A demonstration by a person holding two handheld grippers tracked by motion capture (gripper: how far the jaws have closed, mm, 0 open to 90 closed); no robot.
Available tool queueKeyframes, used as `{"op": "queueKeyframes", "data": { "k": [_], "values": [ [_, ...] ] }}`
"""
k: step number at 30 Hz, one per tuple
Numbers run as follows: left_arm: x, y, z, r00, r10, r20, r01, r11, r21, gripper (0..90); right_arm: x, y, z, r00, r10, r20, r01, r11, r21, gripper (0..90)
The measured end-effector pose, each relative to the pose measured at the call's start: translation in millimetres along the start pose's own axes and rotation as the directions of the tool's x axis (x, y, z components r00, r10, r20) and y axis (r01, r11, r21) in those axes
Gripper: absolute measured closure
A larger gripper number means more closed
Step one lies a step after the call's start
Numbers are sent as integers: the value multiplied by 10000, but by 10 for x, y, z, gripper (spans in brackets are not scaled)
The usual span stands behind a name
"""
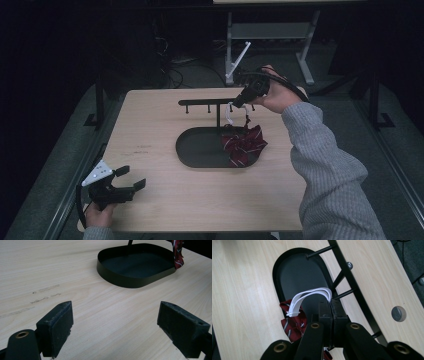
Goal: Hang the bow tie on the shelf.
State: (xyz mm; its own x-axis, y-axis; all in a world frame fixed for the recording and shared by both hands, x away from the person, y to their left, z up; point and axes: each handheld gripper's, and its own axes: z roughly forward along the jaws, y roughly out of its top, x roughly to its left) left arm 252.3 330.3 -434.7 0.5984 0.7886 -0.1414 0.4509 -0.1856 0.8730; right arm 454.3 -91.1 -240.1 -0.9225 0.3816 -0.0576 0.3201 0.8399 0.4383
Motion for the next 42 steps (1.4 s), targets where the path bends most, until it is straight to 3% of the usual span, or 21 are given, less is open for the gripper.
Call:
{"op": "queueKeyframes", "data": {
  "k": [20,42],
  "values": [
    [-6,1,3,10000,16,62,-16,10000,-50,131,-190,42,231,9985,542,-6,-541,9976,428,878],
    [-8,5,-6,9999,110,49,-110,9999,-33,131,-223,-13,294,9971,762,-5,-761,9958,503,842]
  ]
}}
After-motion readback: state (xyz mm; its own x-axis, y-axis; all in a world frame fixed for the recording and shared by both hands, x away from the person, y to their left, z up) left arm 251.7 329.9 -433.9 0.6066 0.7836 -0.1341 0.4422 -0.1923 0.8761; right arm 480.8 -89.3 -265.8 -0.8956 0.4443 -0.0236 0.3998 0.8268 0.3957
